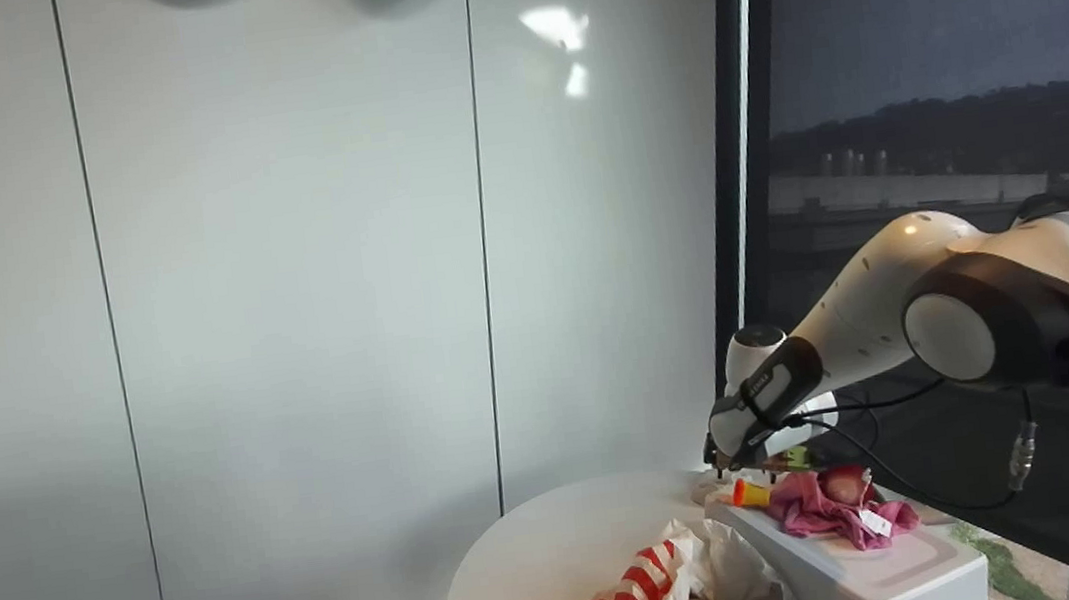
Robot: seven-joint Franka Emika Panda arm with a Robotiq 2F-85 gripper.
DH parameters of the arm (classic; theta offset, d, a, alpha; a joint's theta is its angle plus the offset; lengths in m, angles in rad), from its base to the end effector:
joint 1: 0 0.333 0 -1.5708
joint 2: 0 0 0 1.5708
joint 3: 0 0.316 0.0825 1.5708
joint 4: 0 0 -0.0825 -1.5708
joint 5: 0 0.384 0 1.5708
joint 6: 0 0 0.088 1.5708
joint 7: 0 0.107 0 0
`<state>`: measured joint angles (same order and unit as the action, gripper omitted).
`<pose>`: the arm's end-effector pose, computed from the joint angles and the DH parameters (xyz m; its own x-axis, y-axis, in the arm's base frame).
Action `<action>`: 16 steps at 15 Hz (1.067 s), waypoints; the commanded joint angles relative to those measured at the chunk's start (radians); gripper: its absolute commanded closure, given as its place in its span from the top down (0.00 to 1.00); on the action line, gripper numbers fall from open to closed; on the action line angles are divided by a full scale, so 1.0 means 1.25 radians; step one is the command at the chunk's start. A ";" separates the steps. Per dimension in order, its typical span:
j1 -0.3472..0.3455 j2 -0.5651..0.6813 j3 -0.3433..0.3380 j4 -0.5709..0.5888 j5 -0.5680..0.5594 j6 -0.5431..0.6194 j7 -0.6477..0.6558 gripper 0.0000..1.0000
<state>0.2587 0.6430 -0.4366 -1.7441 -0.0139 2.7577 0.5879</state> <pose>0.6980 -0.0826 0.2796 0.7191 -0.5126 0.4693 -0.5819 -0.8132 0.0035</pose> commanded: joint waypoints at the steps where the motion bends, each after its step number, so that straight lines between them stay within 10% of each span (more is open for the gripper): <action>1: 0.005 0.044 -0.019 0.058 -0.049 -0.036 0.087 1.00; 10: -0.025 0.112 -0.014 0.130 -0.076 -0.062 0.165 1.00; 11: -0.029 0.115 -0.011 0.135 -0.076 -0.067 0.165 0.75; 16: -0.042 0.110 0.000 0.143 -0.073 -0.089 0.168 0.42</action>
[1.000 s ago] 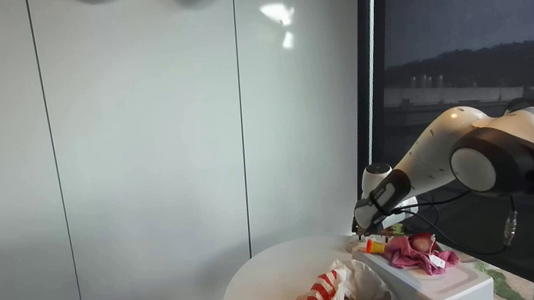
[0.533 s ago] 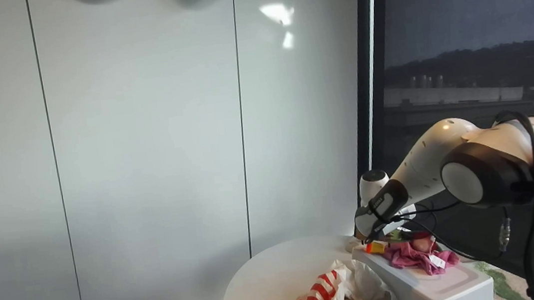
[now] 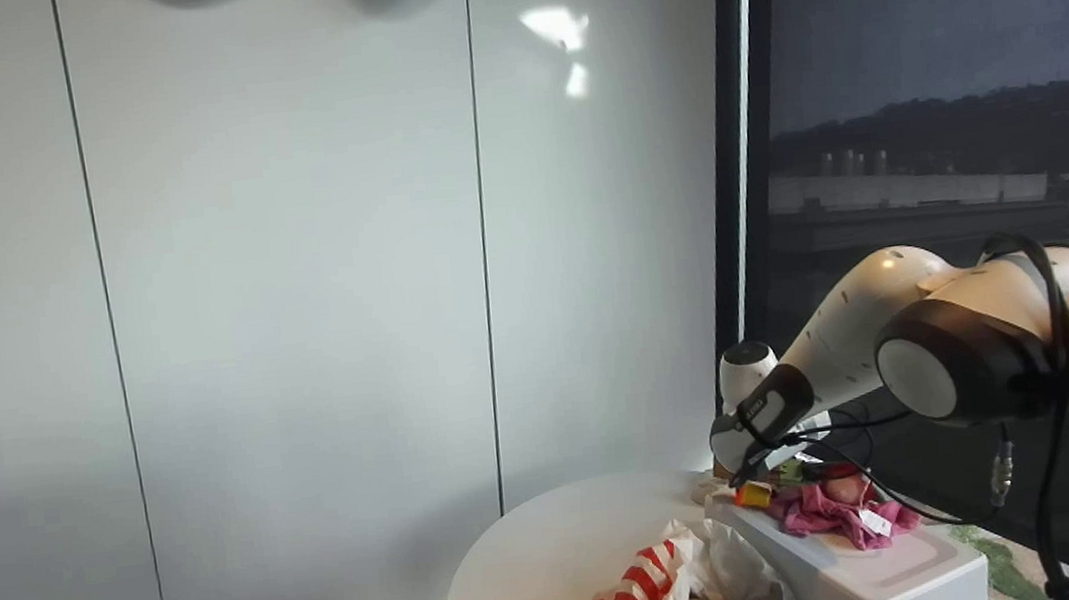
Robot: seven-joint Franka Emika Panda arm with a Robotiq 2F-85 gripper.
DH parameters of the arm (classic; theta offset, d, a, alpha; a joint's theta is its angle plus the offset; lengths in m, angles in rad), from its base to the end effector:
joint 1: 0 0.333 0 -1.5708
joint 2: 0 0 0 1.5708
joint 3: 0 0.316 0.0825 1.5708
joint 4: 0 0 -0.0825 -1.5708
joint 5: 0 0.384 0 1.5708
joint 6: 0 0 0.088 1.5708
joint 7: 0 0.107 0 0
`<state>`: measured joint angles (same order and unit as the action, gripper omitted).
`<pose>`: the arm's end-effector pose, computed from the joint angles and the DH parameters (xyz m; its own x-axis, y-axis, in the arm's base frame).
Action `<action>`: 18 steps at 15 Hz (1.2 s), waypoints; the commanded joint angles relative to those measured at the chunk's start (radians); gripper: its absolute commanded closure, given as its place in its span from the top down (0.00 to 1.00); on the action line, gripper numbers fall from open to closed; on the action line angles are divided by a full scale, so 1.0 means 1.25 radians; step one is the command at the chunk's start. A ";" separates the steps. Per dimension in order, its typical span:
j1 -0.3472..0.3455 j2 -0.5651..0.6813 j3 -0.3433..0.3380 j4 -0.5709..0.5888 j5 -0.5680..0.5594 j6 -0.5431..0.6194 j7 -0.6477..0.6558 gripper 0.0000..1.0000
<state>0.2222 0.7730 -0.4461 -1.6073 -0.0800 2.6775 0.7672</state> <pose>0.7185 -0.1032 0.2445 0.6528 -0.5986 0.4643 -0.6928 -0.7196 0.0463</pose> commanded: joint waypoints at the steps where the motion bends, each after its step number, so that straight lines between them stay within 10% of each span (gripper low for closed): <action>1: -0.016 0.001 0.010 0.032 -0.020 -0.027 0.023 0.36; 6: -0.015 -0.121 0.034 -0.057 -0.031 -0.048 -0.039 0.32; 12: -0.123 -0.293 0.207 -0.167 0.048 -0.199 -0.287 0.32; 18: -0.168 -0.242 0.288 -0.191 0.091 -0.319 -0.421 0.32</action>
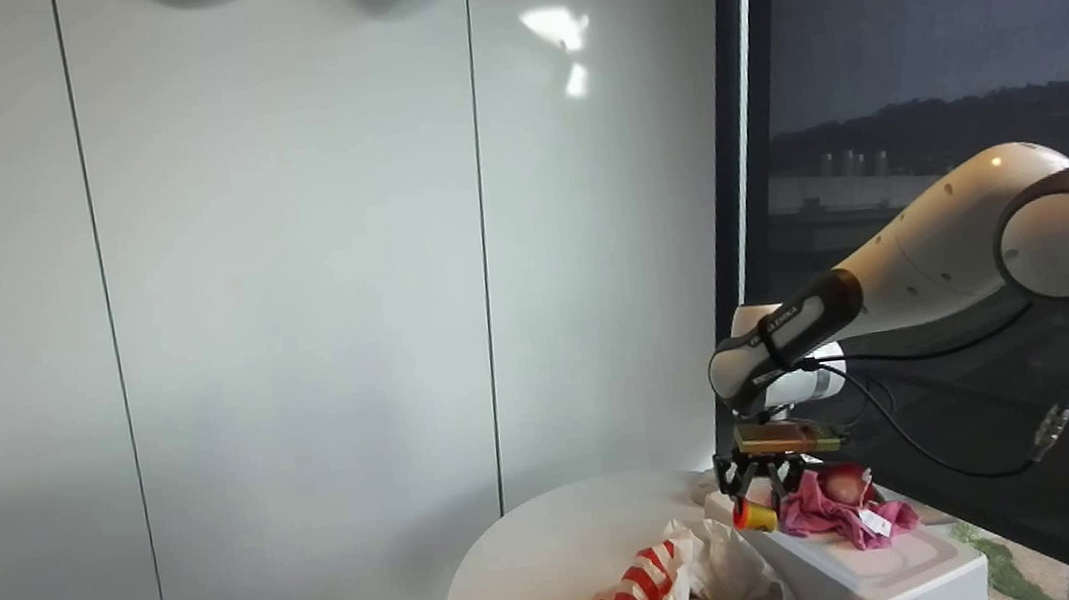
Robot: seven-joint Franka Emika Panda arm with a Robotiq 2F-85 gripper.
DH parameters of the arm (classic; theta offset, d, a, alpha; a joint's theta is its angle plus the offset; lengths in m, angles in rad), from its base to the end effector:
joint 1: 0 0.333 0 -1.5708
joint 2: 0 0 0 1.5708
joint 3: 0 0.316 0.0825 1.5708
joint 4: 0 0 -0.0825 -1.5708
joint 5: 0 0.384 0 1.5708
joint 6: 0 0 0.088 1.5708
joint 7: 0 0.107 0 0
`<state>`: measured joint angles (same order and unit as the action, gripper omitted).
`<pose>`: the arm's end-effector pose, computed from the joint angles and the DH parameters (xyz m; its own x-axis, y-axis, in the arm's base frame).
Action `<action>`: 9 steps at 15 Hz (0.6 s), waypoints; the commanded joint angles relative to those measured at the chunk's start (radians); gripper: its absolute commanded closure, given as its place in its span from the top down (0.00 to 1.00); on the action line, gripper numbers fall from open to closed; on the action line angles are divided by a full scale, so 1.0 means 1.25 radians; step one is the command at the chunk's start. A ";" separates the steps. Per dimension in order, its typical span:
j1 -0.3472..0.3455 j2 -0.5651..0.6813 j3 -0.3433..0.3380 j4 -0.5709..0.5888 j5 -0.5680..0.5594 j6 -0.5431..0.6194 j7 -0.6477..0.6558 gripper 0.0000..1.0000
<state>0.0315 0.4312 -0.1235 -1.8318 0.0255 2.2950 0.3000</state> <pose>0.6446 -0.0532 0.3018 0.9217 -0.3854 0.0434 -0.3865 -0.9221 0.0199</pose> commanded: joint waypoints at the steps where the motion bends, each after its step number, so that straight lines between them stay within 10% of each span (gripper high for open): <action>1: -0.014 0.047 0.034 -0.013 0.001 -0.009 -0.053 0.32; 9: 0.003 0.180 0.071 -0.013 -0.016 0.153 -0.108 0.32</action>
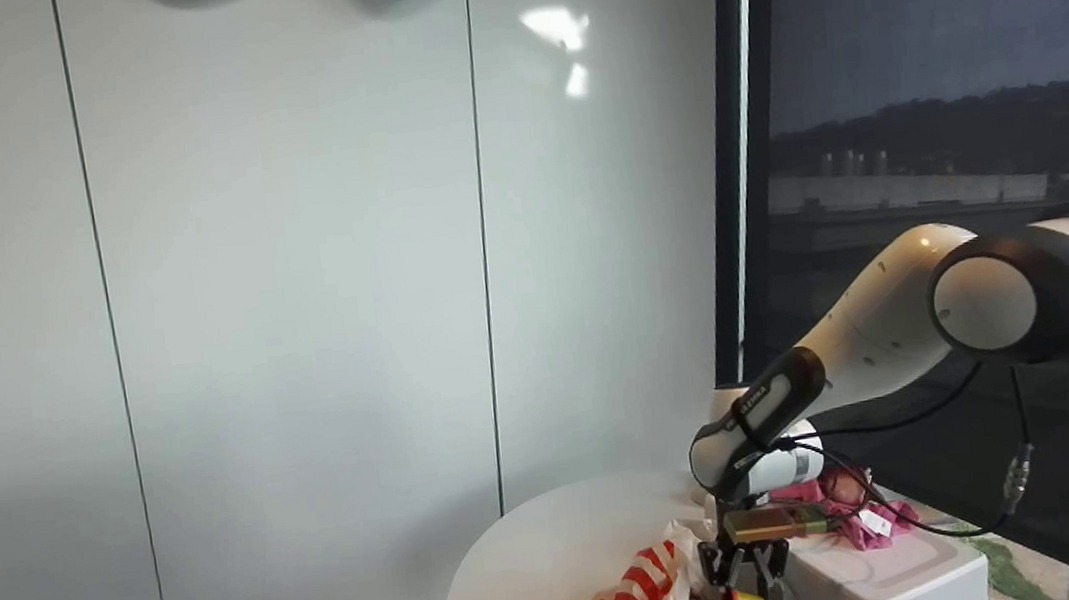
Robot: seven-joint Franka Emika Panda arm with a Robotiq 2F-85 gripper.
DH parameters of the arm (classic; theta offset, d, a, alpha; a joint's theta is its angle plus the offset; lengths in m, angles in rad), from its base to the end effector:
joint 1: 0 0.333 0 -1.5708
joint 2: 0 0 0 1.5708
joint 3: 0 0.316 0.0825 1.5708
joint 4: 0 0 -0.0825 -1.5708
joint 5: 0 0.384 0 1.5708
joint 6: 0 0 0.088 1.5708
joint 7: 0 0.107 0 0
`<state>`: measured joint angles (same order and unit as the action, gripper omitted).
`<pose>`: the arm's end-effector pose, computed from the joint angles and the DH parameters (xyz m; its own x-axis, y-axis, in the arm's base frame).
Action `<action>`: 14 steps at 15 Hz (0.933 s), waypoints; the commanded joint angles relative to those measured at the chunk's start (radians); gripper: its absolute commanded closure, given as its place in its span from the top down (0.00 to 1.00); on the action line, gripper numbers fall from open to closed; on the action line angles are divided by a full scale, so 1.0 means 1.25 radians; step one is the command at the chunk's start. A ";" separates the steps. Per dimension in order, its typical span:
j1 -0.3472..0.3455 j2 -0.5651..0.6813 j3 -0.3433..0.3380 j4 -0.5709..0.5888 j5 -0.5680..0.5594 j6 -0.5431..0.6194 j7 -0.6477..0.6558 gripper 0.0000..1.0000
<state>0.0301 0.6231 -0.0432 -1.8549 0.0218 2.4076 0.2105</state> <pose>0.6332 -0.0069 0.1772 0.9707 -0.2313 -0.0656 -0.2301 -0.9728 0.0260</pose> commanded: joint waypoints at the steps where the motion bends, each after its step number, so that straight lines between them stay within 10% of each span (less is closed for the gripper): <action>1: 0.008 0.033 0.004 0.002 -0.019 0.082 -0.040 0.82; 5: 0.013 -0.003 -0.007 -0.027 -0.042 0.138 -0.058 1.00; 14: -0.009 -0.134 -0.078 -0.056 -0.004 0.378 0.035 1.00</action>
<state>0.0077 0.5066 -0.0805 -1.8937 0.0104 2.8138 0.1789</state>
